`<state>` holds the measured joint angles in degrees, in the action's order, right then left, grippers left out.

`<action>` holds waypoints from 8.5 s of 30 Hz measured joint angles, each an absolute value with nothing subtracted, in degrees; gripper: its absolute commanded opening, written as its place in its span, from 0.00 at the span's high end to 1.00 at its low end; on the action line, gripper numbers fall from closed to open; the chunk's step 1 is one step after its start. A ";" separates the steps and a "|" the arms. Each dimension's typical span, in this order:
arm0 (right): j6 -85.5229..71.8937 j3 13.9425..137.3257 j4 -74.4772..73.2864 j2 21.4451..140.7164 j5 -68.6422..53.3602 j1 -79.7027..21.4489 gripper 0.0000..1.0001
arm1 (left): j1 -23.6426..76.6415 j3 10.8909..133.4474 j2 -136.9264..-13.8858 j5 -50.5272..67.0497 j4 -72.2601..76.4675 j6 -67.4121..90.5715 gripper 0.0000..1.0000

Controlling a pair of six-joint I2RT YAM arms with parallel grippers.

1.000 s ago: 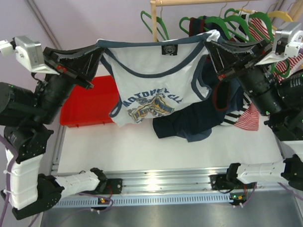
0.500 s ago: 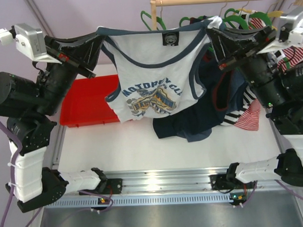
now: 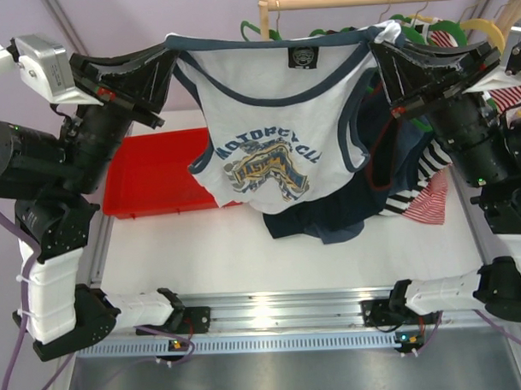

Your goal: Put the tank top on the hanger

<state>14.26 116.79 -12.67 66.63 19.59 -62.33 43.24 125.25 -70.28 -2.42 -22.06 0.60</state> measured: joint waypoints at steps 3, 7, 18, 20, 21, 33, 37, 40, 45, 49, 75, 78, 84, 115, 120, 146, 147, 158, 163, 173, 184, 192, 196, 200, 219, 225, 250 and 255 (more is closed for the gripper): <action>14.85 116.81 -12.67 66.96 19.64 -62.33 1.00 | 43.22 125.23 -70.28 -2.46 -21.80 0.14 1.00; 14.98 116.46 -12.84 67.29 19.94 -62.33 1.00 | 43.22 124.22 -69.95 -2.92 -21.41 -0.01 1.00; 5.17 84.60 -11.77 54.17 24.29 -62.30 1.00 | 43.22 86.76 -56.31 -8.01 -21.34 7.29 1.00; -0.01 74.65 -11.27 50.87 24.93 -62.11 1.00 | 43.22 78.63 -54.11 -8.58 -22.04 10.11 1.00; -2.85 69.71 -11.60 49.45 25.23 -62.02 1.00 | 43.22 74.24 -52.88 -8.71 -22.28 11.51 1.00; -31.57 30.63 -15.09 41.85 18.41 -57.12 1.00 | 43.24 39.11 -48.05 -5.72 -23.20 29.26 1.00; -35.09 28.64 -15.42 41.06 14.72 -53.67 1.00 | 43.46 36.95 -49.82 -5.15 -21.21 32.05 1.00; -36.49 27.38 -15.79 40.14 13.04 -51.88 1.00 | 44.75 36.93 -52.93 -4.99 -18.70 33.76 1.00; -37.78 25.23 -16.86 37.82 11.22 -48.82 1.00 | 47.86 36.88 -57.36 -5.41 -15.44 35.92 0.97; -38.13 24.80 -18.63 37.21 9.76 -45.69 1.00 | 49.06 36.91 -59.11 -5.67 -13.67 36.29 0.78; -37.04 32.14 -28.18 38.74 5.08 -43.57 0.24 | 49.23 44.60 -57.76 -13.02 -19.70 31.97 0.53; -36.10 35.00 -31.48 37.17 5.30 -43.57 0.28 | 49.23 45.95 -57.43 -13.69 -20.64 31.31 0.53; -31.88 43.09 -37.87 34.72 3.57 -43.55 0.26 | 49.23 48.73 -57.36 -14.87 -22.31 30.26 0.53; 3.44 121.32 -41.01 93.91 0.93 -34.04 0.27 | 49.23 53.45 -57.34 -14.90 -25.61 28.27 0.53; 4.03 121.30 -40.84 96.31 1.15 -34.02 0.40 | 49.23 53.45 -56.45 -14.92 -26.57 28.32 0.53; 3.88 127.61 -39.11 99.37 0.36 -33.82 0.46 | 49.23 53.08 -54.89 -14.94 -27.33 28.34 0.53; 3.88 127.68 -39.05 99.63 0.12 -33.71 0.46 | 49.23 53.08 -54.89 -14.94 -27.33 28.34 0.53; 3.53 128.07 -40.23 102.28 -0.58 -33.08 0.62 | 49.23 53.08 -54.89 -15.16 -27.33 28.32 0.53; 2.98 129.16 -40.10 102.39 -0.54 -32.34 0.87 | 49.23 52.82 -54.89 -15.40 -27.31 28.32 0.54; 2.35 129.56 -39.66 102.43 1.39 -31.97 1.00 | 49.23 52.77 -54.68 -15.77 -27.46 28.29 0.54; 1.67 129.54 -38.02 102.35 3.44 -31.97 1.00 | 49.23 52.75 -53.84 -15.97 -27.51 28.27 0.55; 1.34 125.67 -36.12 98.98 4.78 -31.97 1.00 | 49.23 52.75 -53.89 -15.94 -27.49 28.12 0.55; 1.37 125.60 -36.21 98.00 4.84 -31.97 1.00 | 49.23 52.75 -54.02 -15.92 -27.46 28.10 0.55; 1.30 124.79 -35.09 96.84 5.06 -31.97 1.00 | 49.23 52.75 -54.37 -15.90 -27.46 28.10 0.55; -3.09 104.90 -31.44 80.71 4.80 -31.97 1.00 | 49.23 52.75 -56.66 -15.88 -28.25 29.56 0.55; -7.81 92.95 -33.04 67.02 -0.08 -31.99 1.00 | 49.23 49.84 -56.38 -12.88 -28.99 33.10 0.59; -18.63 65.58 -44.75 40.86 -11.09 -33.98 1.00 | 60.03 42.52 -63.59 -15.38 -33.91 42.11 0.63; -18.68 65.58 -45.52 40.32 -13.17 -33.98 1.00 | 60.16 42.54 -64.16 -18.22 -33.85 41.95 0.64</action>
<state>-18.68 65.58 -45.52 40.32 -13.17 -33.98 60.16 42.54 -64.16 -18.22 -33.85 41.95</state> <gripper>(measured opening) 0.030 0.370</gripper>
